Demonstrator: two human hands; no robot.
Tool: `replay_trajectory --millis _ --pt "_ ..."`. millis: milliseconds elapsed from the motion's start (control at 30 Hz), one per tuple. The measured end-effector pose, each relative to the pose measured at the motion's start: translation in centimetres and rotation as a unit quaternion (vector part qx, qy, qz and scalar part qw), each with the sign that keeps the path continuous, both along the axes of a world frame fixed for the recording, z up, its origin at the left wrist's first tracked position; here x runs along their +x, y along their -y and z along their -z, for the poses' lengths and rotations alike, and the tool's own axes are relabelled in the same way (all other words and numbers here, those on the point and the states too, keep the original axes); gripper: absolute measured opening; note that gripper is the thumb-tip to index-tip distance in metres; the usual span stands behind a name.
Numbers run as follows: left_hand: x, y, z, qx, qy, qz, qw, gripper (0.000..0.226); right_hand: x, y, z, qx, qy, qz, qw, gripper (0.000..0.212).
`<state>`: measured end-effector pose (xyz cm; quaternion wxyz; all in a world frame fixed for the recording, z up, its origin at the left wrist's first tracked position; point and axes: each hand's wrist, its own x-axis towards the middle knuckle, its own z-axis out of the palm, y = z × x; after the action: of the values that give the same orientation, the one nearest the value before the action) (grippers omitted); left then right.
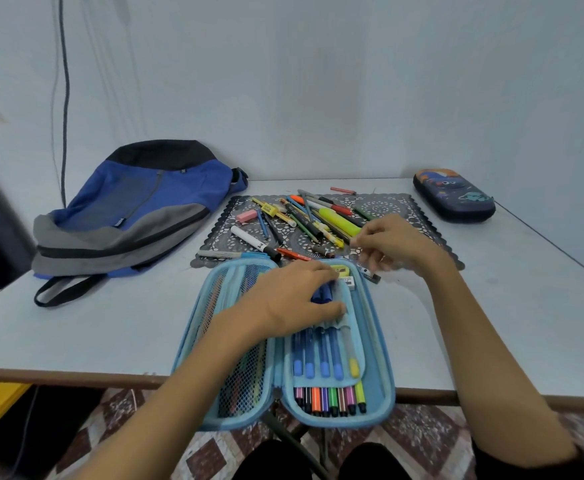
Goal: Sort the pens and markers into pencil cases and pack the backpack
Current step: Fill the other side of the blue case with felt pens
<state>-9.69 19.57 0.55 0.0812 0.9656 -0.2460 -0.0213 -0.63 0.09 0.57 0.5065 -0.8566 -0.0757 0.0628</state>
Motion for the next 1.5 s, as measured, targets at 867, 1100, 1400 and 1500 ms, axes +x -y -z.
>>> replay_trajectory --millis 867,1100,1400,1500 --pt "-3.0 0.3 2.8 -0.091 0.038 0.021 0.995 0.052 3.3 -1.5 3.8 -0.251 0.209 0.170 0.930 0.012" --pt "-3.0 -0.2 2.7 -0.197 0.052 0.015 0.979 0.042 2.4 -0.9 2.6 -0.127 0.254 0.220 0.933 0.020" --pt "-3.4 -2.0 2.5 -0.392 0.037 -0.012 0.919 0.034 -1.0 -0.8 -0.8 0.162 0.289 0.176 0.927 0.024" --pt "-3.4 -2.6 2.5 -0.429 0.040 -0.017 0.902 0.032 -3.5 -0.8 -2.3 0.213 0.287 0.120 0.926 0.023"
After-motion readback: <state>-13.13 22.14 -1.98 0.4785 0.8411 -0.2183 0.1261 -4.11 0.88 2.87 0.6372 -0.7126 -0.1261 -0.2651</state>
